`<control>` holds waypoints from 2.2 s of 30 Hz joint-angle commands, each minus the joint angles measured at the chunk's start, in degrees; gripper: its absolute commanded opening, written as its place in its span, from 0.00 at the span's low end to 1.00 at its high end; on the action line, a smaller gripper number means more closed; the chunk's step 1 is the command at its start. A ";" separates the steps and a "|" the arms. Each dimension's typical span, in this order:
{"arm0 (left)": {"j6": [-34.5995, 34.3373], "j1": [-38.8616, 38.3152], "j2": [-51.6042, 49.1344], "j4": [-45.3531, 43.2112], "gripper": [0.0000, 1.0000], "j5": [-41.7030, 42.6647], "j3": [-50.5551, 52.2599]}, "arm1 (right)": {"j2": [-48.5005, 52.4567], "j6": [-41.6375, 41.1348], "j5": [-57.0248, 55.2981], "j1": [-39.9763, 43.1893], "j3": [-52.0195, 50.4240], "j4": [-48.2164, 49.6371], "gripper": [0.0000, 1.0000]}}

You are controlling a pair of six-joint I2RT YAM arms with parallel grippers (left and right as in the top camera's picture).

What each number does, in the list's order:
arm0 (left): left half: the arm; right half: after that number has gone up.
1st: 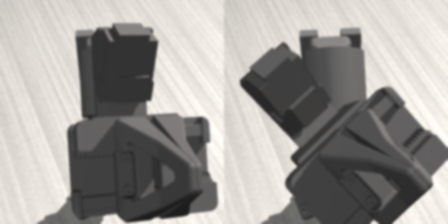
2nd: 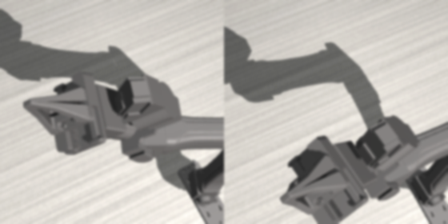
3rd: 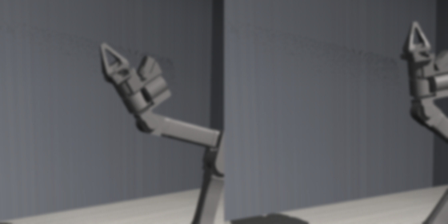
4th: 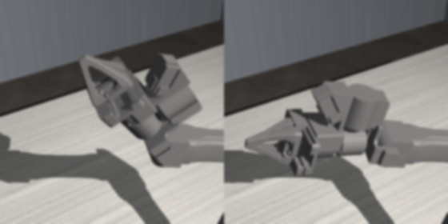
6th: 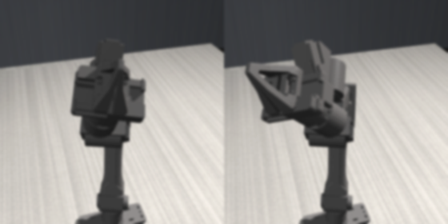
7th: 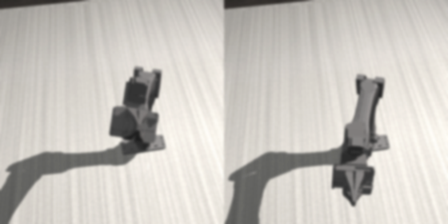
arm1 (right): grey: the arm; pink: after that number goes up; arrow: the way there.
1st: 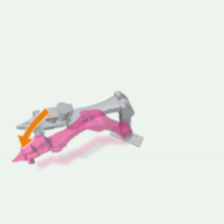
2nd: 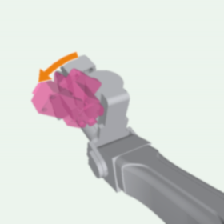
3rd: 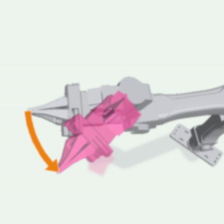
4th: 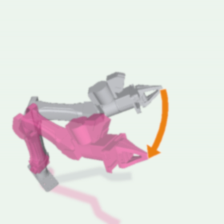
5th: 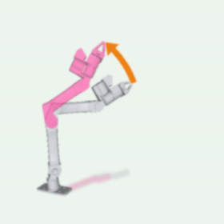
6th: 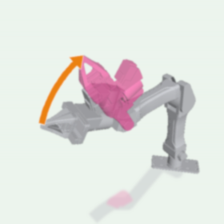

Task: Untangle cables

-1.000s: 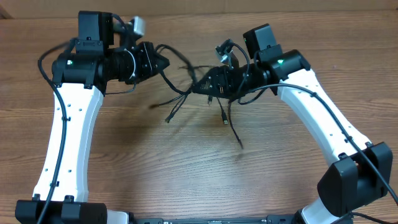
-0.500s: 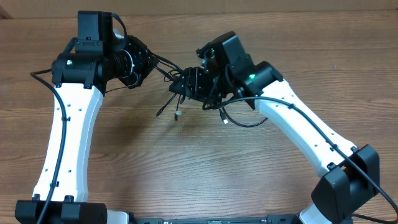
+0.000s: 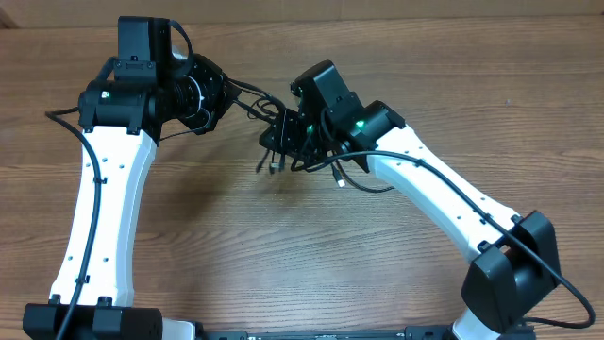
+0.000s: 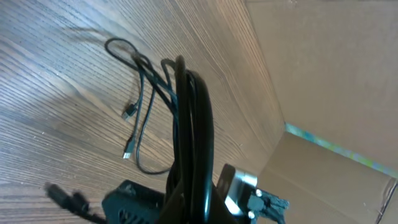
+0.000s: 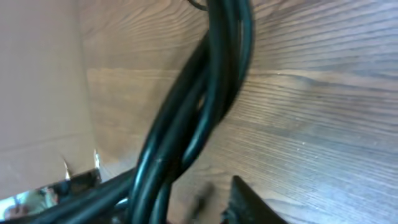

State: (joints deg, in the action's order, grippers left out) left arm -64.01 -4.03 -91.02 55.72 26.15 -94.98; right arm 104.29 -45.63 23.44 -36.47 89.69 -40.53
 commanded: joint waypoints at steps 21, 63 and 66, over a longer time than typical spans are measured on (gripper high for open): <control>50.16 -0.15 0.39 5.40 0.04 1.60 -1.46 | -5.77 10.36 8.74 3.63 1.14 -4.59 0.04; 66.93 -3.82 0.39 13.25 0.04 -0.24 -1.42 | -6.34 3.74 36.61 19.23 1.14 8.04 0.04; 71.30 -5.75 0.39 13.66 0.04 1.55 -1.40 | -6.34 1.64 35.87 18.91 1.14 10.91 0.04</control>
State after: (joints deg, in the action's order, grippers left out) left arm 1.45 -7.99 -91.02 69.01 25.23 -95.31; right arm 99.63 -42.54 57.28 -17.19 89.69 -31.59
